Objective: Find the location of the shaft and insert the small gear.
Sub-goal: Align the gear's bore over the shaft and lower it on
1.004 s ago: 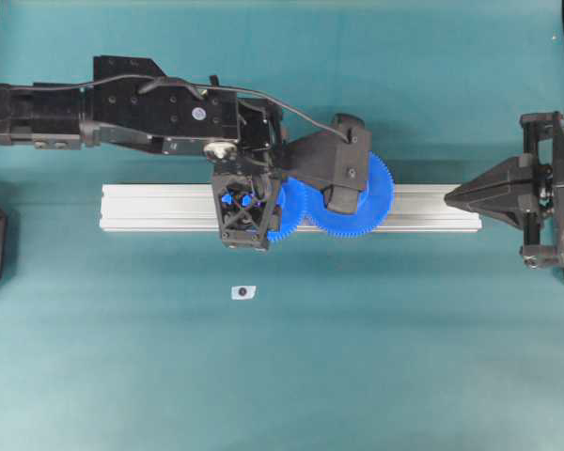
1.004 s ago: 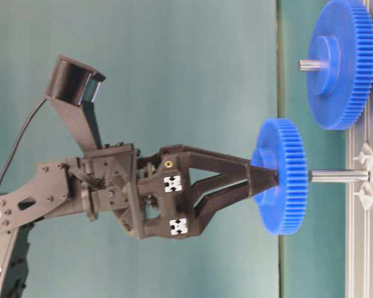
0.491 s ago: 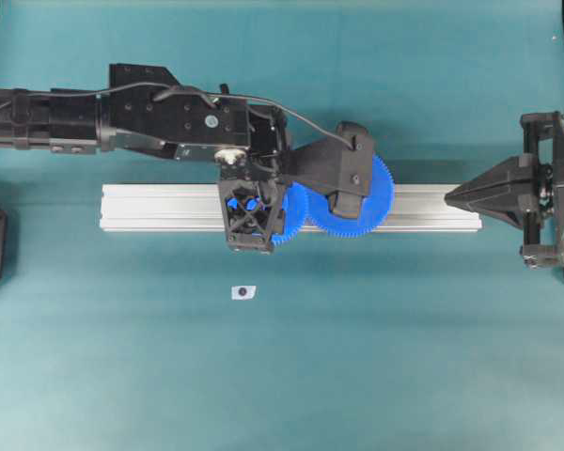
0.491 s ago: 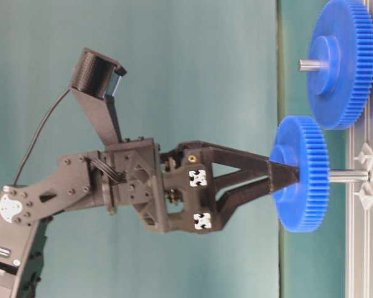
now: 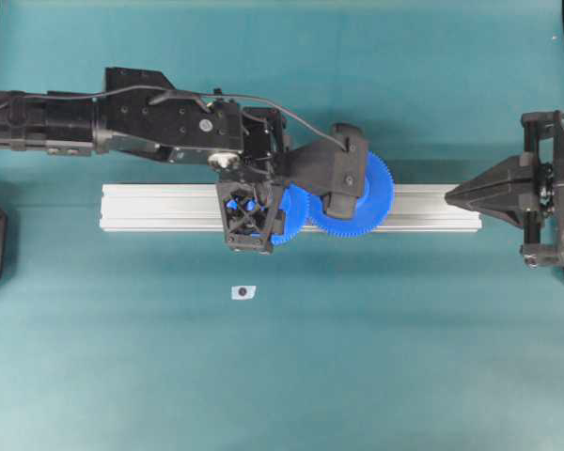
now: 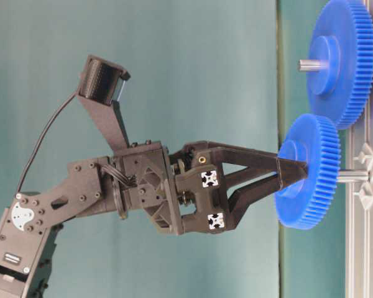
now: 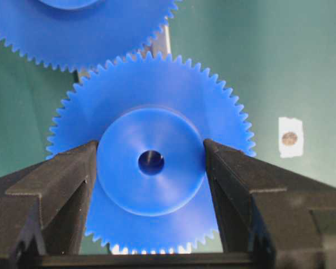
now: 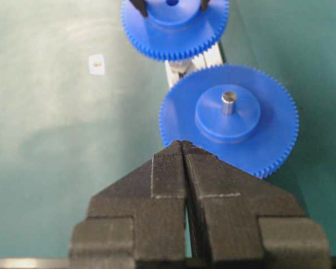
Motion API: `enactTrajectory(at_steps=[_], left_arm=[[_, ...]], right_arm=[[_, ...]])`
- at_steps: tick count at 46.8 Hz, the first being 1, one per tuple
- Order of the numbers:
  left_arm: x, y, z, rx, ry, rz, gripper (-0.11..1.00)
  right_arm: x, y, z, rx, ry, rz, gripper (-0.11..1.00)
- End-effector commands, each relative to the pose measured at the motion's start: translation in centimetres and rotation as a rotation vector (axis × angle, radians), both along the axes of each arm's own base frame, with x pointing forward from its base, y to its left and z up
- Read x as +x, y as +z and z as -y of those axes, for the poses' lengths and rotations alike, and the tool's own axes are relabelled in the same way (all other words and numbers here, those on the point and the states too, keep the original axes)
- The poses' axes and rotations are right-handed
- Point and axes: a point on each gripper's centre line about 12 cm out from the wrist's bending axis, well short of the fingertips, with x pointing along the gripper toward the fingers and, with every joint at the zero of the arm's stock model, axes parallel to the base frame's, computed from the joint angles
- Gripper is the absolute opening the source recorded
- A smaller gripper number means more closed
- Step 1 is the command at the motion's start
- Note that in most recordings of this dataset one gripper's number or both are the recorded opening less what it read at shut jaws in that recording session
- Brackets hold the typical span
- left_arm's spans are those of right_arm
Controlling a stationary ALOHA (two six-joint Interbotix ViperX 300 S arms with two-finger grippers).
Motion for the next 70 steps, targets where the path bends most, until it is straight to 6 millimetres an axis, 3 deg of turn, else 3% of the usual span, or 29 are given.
enactTrajectory(at_steps=[1,15,31,47,70], left_arm=[[-0.4,1.2,-0.5,0.006,0.007,0.024,0.63],[-1.1,1.0,-0.4,0.004,0.009,0.015,0.63],[-1.0,1.1,-1.9,0.009,0.028,0.022,0.63],[-0.5,1.0,-1.9,0.011,0.024,0.025,0.63],[-0.3,-0.6,-1.1,0.003,0.015,-0.020,0.63]], right_arm=[[0.2,0.4,0.1,0.011,-0.009,0.016,0.00],[0.2,0.4,0.1,0.011,-0.009,0.015,0.00],[0.2,0.4,0.1,0.011,-0.009,0.015,0.00],[0.2,0.4,0.1,0.010,-0.008,0.016,0.00],[0.1,0.2,0.1,0.010,-0.010,0.015,0.00]])
